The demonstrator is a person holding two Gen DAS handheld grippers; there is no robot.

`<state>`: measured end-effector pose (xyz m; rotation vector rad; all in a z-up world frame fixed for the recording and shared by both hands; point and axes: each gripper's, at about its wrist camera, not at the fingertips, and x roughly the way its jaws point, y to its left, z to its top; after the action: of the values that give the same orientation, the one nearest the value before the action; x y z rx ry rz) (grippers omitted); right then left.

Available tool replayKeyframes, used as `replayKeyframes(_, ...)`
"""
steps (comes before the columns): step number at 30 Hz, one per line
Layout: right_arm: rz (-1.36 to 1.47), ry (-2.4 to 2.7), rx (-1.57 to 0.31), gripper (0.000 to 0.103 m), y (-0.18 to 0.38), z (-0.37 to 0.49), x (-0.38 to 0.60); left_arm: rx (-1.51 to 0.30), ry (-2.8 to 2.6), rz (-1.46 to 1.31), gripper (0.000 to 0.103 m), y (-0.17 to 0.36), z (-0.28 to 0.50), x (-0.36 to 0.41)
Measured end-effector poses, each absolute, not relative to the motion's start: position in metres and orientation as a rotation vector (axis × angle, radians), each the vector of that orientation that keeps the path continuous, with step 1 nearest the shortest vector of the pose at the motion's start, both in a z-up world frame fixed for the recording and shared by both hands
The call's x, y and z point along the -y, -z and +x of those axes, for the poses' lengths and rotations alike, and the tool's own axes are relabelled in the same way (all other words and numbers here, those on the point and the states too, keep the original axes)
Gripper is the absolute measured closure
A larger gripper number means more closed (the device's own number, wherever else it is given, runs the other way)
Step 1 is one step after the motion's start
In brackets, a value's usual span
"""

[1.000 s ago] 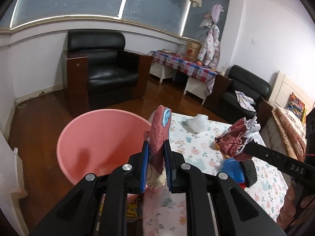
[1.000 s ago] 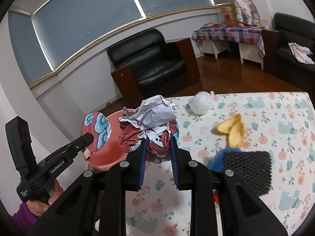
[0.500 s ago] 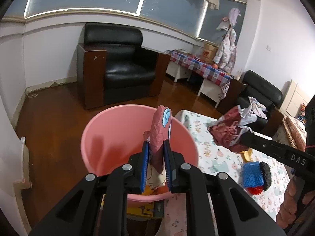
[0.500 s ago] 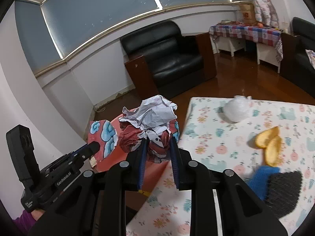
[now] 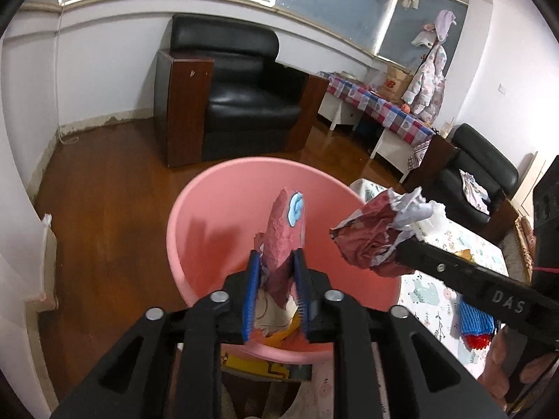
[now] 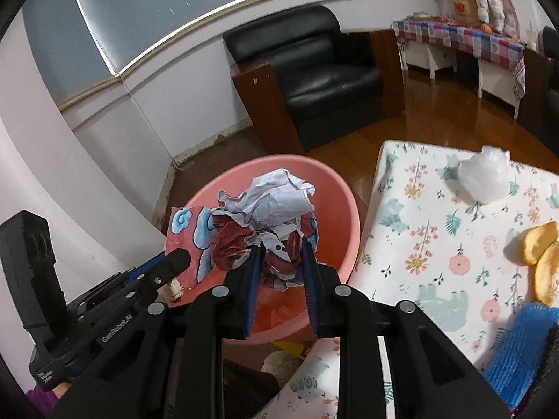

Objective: Collect trash
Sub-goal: 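Open the right gripper over the bucket while the left opens to drop the red wrapper, then move both open grippers back over the yellow chip pieces on the table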

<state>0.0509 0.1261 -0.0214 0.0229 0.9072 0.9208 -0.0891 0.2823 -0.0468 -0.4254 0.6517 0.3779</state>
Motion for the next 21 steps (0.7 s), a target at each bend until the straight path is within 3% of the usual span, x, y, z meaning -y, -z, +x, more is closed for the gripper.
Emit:
replayKeyframes(5, 0.035, -0.912, -0.962, 0.072, 0.031, 0.055, -0.127, -0.651, -0.385, -0.433, 0.067, 0.051, -0.089, -0.283)
replayKeyframes(21, 0.041, -0.902, -0.903, 0.068, 0.017, 0.045, -0.095, -0.659, -0.349, -0.391, 0.066, 0.039, -0.083, -0.251)
